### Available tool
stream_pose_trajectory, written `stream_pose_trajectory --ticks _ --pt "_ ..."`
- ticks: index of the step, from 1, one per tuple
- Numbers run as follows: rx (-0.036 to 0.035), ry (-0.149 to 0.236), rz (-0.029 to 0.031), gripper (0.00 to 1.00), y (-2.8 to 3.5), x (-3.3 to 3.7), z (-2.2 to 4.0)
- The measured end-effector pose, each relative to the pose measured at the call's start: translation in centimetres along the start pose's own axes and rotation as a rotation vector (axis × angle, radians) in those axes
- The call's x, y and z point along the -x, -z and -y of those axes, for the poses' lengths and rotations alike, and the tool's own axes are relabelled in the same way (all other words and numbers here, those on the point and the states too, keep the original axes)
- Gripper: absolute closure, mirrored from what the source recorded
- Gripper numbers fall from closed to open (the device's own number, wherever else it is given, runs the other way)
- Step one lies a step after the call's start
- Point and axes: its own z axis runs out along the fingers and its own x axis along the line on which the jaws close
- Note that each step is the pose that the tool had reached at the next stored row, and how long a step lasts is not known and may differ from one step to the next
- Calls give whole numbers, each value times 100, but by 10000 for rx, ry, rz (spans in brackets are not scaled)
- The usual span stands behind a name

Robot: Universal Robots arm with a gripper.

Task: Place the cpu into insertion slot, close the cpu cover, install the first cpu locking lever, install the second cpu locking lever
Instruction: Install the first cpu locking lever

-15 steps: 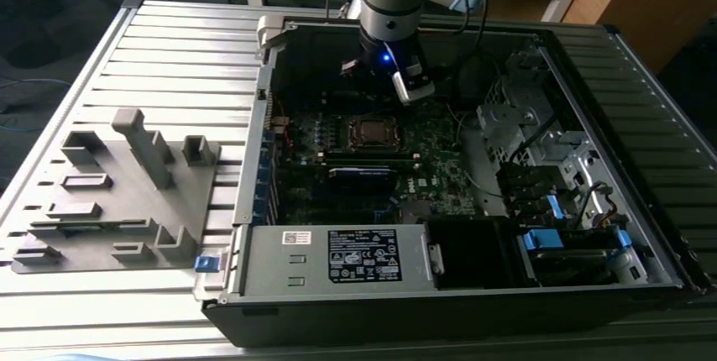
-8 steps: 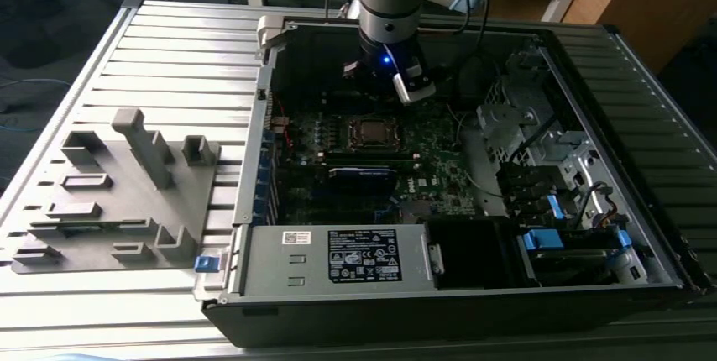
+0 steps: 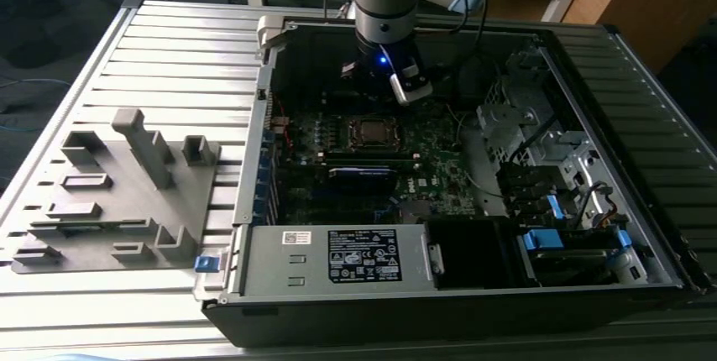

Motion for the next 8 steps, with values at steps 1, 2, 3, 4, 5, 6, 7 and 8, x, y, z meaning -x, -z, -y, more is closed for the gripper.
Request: stream_pose_trajectory --ticks 1,2,3,4,5,6,7,8 --pt "-1 -20 8 89 -1 -7 2" --pt "-4 -46 13 89 -3 -10 4" --pt "-9 -86 21 89 -5 -10 7" --pt "-17 -147 32 89 -6 -11 9" --pt "-24 -224 48 89 -8 -11 12" --pt "-32 -301 63 89 -10 -11 14" --pt "-38 -366 75 89 -11 -12 15" --pt "-43 -416 86 89 -11 -14 15"
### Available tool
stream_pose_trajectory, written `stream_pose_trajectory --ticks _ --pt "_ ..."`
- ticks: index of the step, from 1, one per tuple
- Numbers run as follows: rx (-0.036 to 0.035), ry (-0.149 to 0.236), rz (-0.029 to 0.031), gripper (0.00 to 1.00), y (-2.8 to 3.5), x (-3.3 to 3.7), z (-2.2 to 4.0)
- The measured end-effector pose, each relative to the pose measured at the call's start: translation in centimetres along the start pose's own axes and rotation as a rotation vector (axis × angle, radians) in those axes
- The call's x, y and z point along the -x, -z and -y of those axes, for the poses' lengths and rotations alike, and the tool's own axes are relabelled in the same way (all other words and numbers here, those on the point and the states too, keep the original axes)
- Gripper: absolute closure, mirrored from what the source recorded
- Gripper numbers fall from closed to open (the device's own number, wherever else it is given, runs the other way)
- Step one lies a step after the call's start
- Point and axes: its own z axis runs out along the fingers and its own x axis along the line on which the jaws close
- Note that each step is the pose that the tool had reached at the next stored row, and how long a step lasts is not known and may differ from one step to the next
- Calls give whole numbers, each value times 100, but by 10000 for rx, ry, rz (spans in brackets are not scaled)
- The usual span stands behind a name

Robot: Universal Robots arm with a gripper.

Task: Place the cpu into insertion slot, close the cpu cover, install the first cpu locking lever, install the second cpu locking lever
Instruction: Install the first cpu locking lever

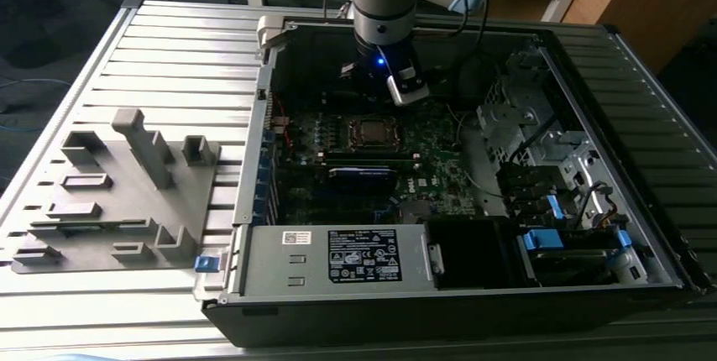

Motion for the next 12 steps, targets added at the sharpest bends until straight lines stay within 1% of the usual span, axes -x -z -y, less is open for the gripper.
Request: stream_pose_trajectory --ticks 8,12 --pt "-14 -140 38 89 -1 -32 6" --pt "-27 -309 75 89 -9 -35 9"
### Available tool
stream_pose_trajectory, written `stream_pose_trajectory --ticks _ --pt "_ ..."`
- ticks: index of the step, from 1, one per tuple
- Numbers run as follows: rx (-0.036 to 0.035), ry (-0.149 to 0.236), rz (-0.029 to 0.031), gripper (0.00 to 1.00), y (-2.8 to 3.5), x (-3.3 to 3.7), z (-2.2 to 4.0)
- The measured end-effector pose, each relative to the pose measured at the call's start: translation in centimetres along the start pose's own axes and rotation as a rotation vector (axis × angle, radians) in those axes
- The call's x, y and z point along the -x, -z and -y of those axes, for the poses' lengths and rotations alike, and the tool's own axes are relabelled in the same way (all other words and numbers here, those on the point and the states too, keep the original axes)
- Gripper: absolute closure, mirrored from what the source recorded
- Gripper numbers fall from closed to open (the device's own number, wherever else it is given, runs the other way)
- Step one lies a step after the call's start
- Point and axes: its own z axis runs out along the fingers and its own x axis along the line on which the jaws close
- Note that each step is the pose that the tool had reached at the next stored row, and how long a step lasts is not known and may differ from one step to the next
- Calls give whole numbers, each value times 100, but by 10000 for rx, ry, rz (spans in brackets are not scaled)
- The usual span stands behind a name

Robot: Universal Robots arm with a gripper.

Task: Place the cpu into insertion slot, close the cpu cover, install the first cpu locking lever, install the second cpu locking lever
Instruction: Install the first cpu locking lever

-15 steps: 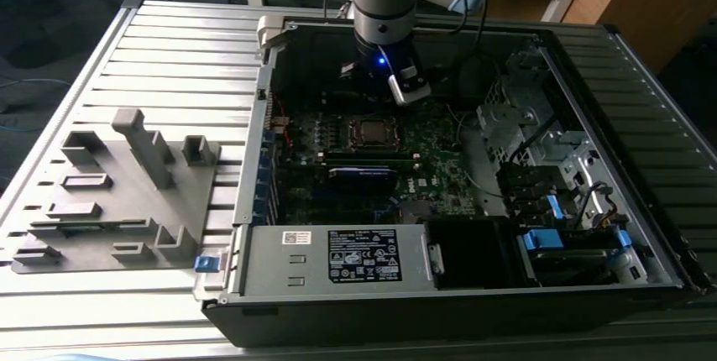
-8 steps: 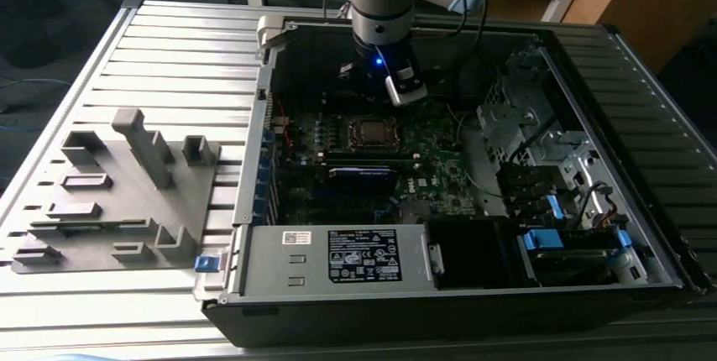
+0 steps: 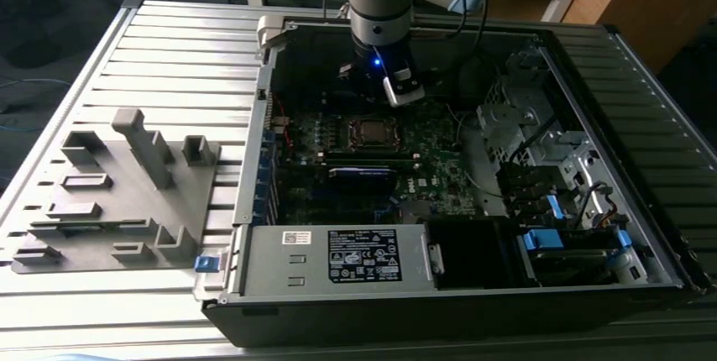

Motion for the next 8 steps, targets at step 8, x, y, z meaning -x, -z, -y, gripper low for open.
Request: stream_pose_trajectory --ticks 8 --pt "-69 -657 130 89 -20 -6 7"
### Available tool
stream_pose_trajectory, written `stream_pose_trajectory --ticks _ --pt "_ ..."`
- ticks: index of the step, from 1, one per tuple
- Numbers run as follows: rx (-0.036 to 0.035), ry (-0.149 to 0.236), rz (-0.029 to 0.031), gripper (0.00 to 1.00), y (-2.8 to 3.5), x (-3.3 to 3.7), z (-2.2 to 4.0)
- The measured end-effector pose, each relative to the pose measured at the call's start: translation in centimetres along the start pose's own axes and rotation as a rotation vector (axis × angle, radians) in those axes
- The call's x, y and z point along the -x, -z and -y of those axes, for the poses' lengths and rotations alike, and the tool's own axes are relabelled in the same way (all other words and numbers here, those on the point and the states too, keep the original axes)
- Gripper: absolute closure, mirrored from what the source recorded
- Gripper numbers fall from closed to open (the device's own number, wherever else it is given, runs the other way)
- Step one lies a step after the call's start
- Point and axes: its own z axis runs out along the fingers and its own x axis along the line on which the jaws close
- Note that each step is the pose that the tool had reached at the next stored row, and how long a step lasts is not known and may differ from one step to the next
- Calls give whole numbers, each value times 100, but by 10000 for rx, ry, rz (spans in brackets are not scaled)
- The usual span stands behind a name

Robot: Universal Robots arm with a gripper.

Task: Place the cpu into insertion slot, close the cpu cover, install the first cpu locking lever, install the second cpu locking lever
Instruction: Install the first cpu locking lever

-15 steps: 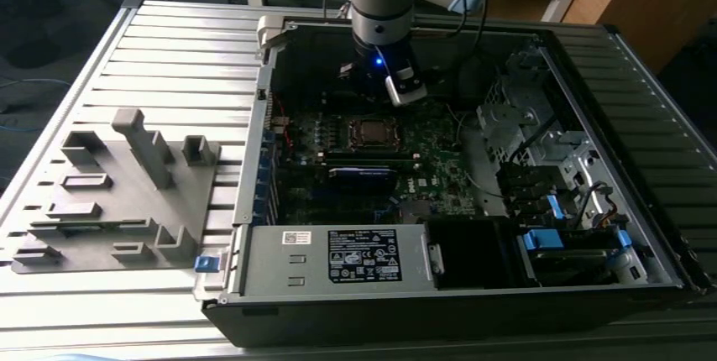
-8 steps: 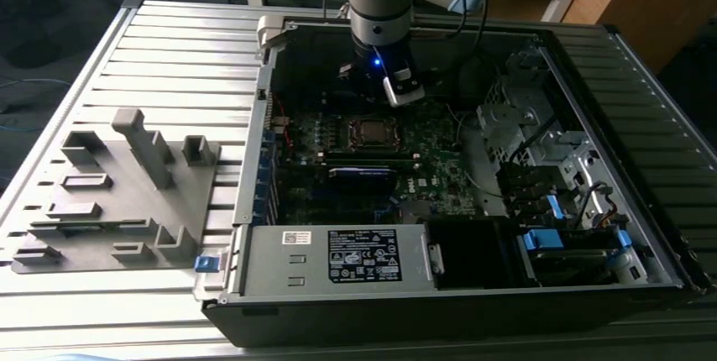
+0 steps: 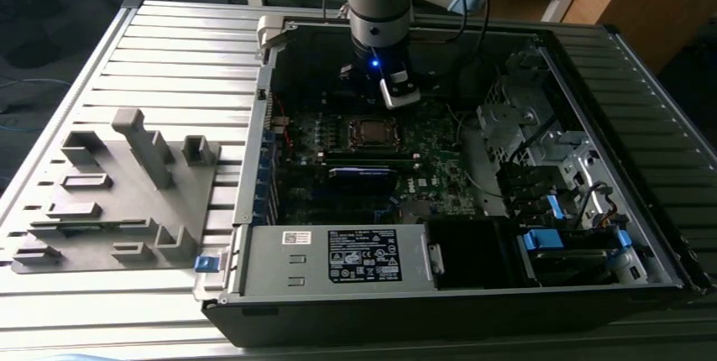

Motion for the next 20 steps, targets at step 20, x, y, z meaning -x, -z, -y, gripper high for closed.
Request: stream_pose_trajectory --ticks 20 --pt "-39 -422 92 89 -8 -28 -29"
